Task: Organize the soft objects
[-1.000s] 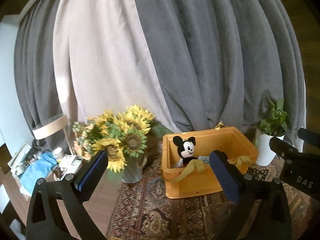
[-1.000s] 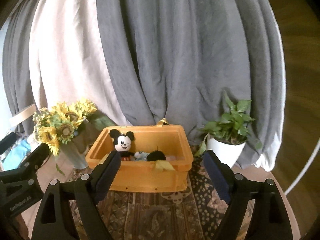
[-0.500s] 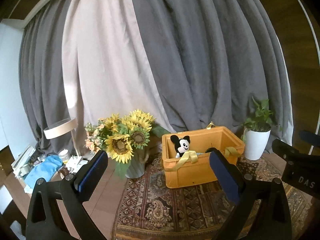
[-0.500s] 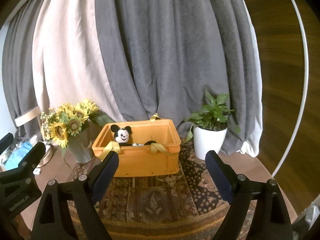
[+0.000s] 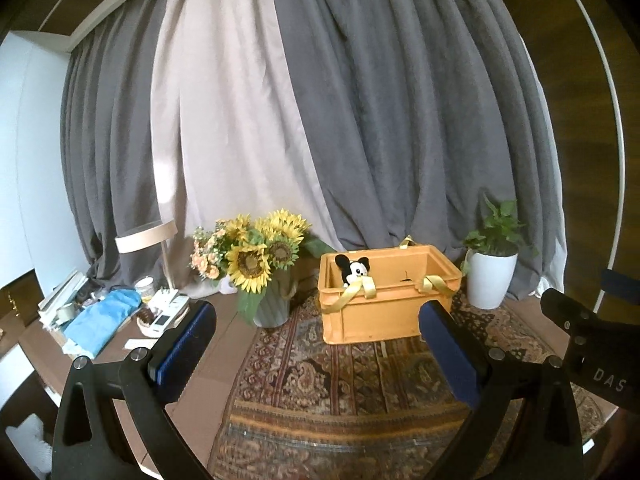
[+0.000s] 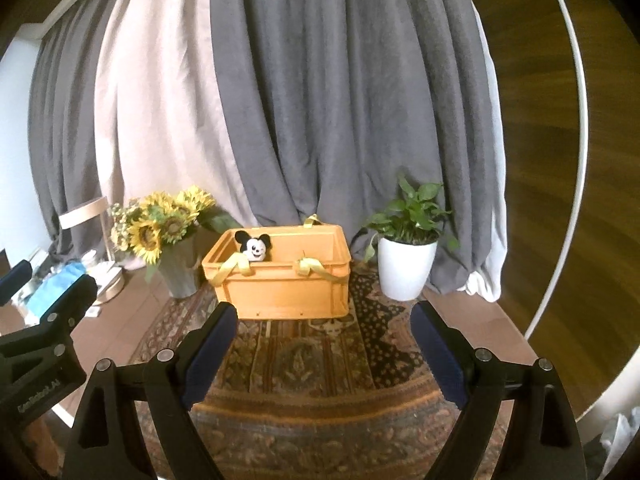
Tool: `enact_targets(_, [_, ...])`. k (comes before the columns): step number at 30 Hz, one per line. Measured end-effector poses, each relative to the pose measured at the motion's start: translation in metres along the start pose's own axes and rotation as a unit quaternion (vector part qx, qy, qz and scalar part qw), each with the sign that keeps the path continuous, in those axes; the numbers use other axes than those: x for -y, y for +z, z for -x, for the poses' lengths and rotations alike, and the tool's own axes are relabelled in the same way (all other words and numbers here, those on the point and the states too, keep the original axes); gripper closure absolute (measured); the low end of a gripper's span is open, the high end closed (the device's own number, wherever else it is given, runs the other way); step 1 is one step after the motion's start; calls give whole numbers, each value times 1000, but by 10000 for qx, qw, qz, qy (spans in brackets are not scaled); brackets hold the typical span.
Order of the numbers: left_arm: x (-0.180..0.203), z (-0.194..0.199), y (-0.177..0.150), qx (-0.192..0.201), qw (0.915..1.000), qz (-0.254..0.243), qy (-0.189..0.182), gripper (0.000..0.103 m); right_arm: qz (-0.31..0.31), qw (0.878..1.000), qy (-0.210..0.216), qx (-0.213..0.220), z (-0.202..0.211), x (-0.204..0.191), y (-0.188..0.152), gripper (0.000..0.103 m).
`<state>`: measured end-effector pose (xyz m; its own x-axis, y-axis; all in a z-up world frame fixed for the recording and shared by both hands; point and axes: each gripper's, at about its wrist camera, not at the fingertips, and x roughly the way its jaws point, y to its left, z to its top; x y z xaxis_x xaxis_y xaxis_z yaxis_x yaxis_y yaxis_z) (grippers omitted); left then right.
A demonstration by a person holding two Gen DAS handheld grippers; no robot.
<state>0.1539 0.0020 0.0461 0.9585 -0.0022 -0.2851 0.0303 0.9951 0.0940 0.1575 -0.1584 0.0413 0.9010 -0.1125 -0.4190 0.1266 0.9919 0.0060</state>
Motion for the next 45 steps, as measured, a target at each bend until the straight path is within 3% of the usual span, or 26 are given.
enact_targets(14, [15,65,-25,-151,9994,-5,-310,0,-98,9999,17,39,65,25,-31,14])
enact_targets(26, [20,97,-24,139,9995,-32,-288,0,-134,9998,-22,138,92,35,-38,14])
enact_targets(45, [26,111,-26,148,9991,-84,-391,0,-215,9997,-82,116,105,44,-44,14])
